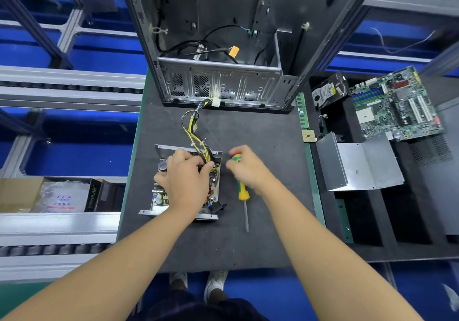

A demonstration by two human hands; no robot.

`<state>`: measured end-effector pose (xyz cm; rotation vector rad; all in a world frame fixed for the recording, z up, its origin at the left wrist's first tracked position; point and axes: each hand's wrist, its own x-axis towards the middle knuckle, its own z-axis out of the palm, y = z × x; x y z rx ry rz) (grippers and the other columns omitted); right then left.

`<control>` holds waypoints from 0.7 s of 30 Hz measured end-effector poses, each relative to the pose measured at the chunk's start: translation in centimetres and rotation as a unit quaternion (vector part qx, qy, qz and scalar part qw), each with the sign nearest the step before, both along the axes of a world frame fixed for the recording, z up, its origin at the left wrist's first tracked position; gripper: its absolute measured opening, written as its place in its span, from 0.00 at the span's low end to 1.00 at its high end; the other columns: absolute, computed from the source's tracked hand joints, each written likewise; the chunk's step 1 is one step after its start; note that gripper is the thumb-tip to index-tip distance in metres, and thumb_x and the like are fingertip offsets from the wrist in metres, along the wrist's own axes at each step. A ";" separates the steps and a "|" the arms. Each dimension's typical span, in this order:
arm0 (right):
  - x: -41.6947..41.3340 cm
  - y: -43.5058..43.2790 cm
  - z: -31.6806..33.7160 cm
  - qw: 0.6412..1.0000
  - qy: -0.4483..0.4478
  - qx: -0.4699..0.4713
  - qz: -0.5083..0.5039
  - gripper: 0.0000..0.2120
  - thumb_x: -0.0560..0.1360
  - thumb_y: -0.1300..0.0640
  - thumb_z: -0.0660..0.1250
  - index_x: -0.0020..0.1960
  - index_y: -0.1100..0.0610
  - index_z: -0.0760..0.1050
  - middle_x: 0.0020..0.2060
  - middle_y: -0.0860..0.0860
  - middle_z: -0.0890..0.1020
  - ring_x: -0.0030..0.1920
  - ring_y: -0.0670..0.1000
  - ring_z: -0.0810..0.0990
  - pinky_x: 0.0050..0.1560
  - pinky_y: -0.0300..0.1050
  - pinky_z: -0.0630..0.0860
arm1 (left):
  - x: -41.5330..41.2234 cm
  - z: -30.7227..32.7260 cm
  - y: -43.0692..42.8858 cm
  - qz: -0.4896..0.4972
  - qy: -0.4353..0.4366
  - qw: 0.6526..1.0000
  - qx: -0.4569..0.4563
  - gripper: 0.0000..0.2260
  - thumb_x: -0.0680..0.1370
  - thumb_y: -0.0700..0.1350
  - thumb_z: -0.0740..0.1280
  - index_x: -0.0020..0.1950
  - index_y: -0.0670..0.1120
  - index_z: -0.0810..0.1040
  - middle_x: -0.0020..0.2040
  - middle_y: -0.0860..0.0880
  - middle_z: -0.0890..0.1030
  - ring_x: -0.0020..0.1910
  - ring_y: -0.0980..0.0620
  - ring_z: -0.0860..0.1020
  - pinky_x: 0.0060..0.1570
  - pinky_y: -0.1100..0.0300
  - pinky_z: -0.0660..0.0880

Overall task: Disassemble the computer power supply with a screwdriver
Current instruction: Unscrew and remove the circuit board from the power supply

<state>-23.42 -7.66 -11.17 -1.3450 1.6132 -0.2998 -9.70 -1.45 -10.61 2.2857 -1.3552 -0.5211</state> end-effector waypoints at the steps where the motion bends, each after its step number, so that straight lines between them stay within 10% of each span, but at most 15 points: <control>1: -0.6 -0.5 1.1 1.000 -0.020 -0.010 -0.014 0.12 0.76 0.58 0.64 0.59 0.50 0.72 0.51 0.51 0.80 0.45 0.50 0.77 0.44 0.42 0.73 | 0.1 0.0 0.0 -0.003 0.001 1.000 -0.003 0.12 0.78 0.55 0.71 0.36 0.52 0.77 0.46 0.56 0.69 0.51 0.53 0.65 0.47 0.52 0.53; 10: -1.1 -1.2 4.8 0.985 0.066 -0.141 0.075 0.07 0.73 0.57 0.64 0.41 0.45 0.73 0.40 0.44 0.76 0.39 0.49 0.75 0.33 0.36 0.68 | 1.1 0.6 0.0 0.011 0.067 0.997 -0.023 0.13 0.77 0.53 0.72 0.34 0.53 0.77 0.44 0.56 0.71 0.50 0.56 0.65 0.45 0.53 0.53; 21: 0.5 2.8 -0.6 0.991 -0.043 0.114 0.057 0.09 0.77 0.55 0.65 0.41 0.57 0.80 0.40 0.56 0.84 0.28 0.49 0.71 0.27 0.42 0.71 | 2.4 2.4 0.0 0.033 0.152 0.988 -0.017 0.11 0.77 0.52 0.72 0.37 0.49 0.79 0.46 0.54 0.72 0.54 0.50 0.73 0.52 0.50 0.61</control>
